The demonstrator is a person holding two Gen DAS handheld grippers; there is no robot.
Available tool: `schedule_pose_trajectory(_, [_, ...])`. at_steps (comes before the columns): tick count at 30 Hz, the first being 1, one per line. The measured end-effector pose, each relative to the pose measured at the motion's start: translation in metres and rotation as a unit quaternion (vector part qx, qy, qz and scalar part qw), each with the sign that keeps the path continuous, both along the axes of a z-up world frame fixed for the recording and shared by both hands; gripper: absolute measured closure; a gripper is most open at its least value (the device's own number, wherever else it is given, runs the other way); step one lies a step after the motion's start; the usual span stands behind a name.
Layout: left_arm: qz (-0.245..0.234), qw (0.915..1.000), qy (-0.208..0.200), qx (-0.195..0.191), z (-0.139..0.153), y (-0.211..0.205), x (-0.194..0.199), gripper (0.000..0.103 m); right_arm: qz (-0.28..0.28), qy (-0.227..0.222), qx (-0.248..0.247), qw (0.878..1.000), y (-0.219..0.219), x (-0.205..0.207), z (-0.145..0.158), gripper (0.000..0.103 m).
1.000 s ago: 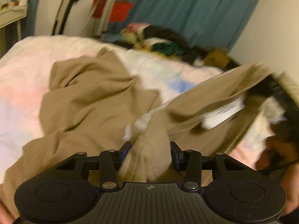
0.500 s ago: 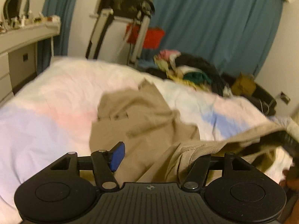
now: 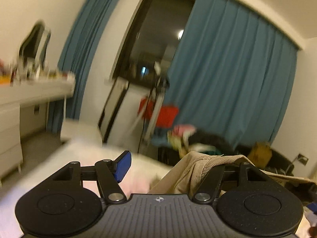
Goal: Fold clothes
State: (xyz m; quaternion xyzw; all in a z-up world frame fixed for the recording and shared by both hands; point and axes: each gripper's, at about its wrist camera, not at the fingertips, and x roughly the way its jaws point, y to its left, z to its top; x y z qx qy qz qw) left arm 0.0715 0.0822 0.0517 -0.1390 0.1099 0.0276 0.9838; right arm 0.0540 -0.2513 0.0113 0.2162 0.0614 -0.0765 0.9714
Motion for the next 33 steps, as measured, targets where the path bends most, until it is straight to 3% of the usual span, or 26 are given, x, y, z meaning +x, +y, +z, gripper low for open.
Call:
schedule_pose_trajectory(2, [0.01,0.999,-0.041,0.013,0.036,0.002,-0.005,0.036,0.007,-0.023,0.01,1.0,0.004,-0.008,0.032,0.022])
schedule_pose_trajectory(5, [0.011,0.9963,-0.085,0.003,0.085,0.009,-0.015,0.036,0.013,-0.065,0.0,0.998,0.014,-0.024,0.081,0.022])
schedule_pose_trajectory(11, [0.008,0.9861,-0.165,0.02,0.178,0.009,-0.047,0.036,0.019,-0.143,-0.014,0.989,0.022,-0.066,0.162,0.021])
schedule_pose_trajectory(17, [-0.03,0.9797,-0.197,-0.017,0.261,0.006,-0.08,0.037,0.006,-0.218,0.004,0.976,0.022,-0.117,0.219,0.02])
schedule_pose_trajectory(25, [-0.054,0.9773,-0.2,-0.042,0.328,0.011,-0.11,0.038,-0.003,-0.261,0.001,0.965,0.012,-0.144,0.271,0.02])
schedule_pose_trajectory(29, [-0.054,0.9747,-0.214,-0.035,0.343,0.007,-0.112,0.038,-0.009,-0.269,-0.016,0.963,0.006,-0.143,0.288,0.02])
schedule_pose_trajectory(33, [-0.056,0.9773,-0.203,-0.028,0.344,-0.004,-0.088,0.037,-0.007,-0.252,-0.018,0.967,-0.008,-0.119,0.295,0.019])
